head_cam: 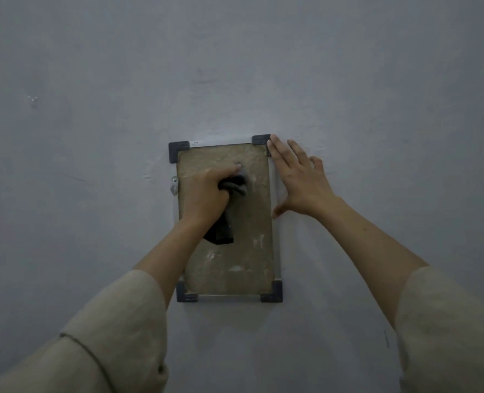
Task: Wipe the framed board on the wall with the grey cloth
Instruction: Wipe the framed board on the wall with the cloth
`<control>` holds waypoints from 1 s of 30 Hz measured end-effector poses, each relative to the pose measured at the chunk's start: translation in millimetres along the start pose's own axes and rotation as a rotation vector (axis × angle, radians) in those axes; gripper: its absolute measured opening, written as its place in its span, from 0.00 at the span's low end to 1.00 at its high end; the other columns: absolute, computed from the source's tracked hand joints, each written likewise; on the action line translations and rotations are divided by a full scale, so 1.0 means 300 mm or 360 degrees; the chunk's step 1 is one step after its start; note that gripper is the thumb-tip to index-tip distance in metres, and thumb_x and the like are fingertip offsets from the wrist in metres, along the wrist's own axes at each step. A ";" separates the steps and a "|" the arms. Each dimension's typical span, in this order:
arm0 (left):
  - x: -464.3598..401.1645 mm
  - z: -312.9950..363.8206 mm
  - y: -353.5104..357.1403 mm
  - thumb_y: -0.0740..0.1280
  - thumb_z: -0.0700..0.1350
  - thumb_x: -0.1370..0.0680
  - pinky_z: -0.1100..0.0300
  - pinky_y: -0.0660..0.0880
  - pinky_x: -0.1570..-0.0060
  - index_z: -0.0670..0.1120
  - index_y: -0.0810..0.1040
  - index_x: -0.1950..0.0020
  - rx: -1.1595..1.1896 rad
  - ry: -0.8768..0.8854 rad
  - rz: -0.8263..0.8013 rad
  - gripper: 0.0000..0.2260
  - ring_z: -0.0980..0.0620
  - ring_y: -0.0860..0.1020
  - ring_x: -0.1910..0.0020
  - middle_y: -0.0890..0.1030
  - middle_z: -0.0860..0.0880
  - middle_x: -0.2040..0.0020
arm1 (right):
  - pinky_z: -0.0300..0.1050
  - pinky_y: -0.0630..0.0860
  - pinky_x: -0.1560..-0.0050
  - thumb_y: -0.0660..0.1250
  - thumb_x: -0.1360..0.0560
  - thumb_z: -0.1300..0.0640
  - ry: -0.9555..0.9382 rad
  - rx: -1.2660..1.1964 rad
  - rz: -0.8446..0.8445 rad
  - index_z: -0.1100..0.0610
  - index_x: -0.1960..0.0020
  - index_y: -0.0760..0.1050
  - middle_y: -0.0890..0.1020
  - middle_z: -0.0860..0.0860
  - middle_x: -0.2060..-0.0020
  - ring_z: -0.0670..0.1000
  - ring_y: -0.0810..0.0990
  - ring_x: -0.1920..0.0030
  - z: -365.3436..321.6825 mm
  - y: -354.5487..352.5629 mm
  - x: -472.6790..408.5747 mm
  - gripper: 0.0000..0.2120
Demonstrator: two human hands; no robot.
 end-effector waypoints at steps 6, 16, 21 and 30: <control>0.009 -0.005 -0.034 0.62 0.29 0.32 0.65 0.71 0.48 0.45 0.79 0.42 -0.0038 0.0021 0.0081 0.22 0.48 0.80 0.46 0.82 0.44 0.46 | 0.62 0.55 0.29 0.77 0.44 0.38 -0.0004 -0.0003 -0.0011 0.54 0.25 0.35 0.37 0.47 0.25 0.53 0.39 0.25 -0.001 -0.001 0.001 0.66; 0.038 -0.008 -0.028 0.62 0.29 0.32 0.60 0.74 0.47 0.45 0.79 0.42 0.0005 -0.0040 0.0099 0.22 0.47 0.80 0.48 0.83 0.44 0.47 | 0.62 0.56 0.30 0.77 0.44 0.38 0.0001 -0.0007 0.0004 0.54 0.25 0.36 0.39 0.47 0.24 0.54 0.41 0.25 -0.002 -0.003 0.004 0.65; 0.039 0.038 0.073 0.61 0.28 0.32 0.59 0.73 0.45 0.46 0.79 0.42 -0.0074 0.0182 -0.0380 0.23 0.47 0.79 0.46 0.82 0.44 0.45 | 0.62 0.56 0.30 0.77 0.44 0.38 0.0004 -0.0001 -0.0007 0.54 0.25 0.35 0.38 0.46 0.25 0.54 0.41 0.25 0.003 -0.002 0.001 0.66; 0.054 0.057 0.103 0.62 0.28 0.30 0.70 0.68 0.46 0.45 0.78 0.41 0.0011 0.0174 -0.0380 0.22 0.49 0.78 0.44 0.82 0.45 0.44 | 0.62 0.56 0.30 0.77 0.44 0.39 0.0004 0.0002 -0.0009 0.54 0.25 0.36 0.38 0.46 0.25 0.54 0.41 0.25 0.003 -0.002 0.003 0.65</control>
Point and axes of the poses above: each hand's wrist, its own x-axis away from the middle knuckle, its own y-axis out of the palm, z = x × y, the point moved 10 cm from there along -x, towards the middle knuckle
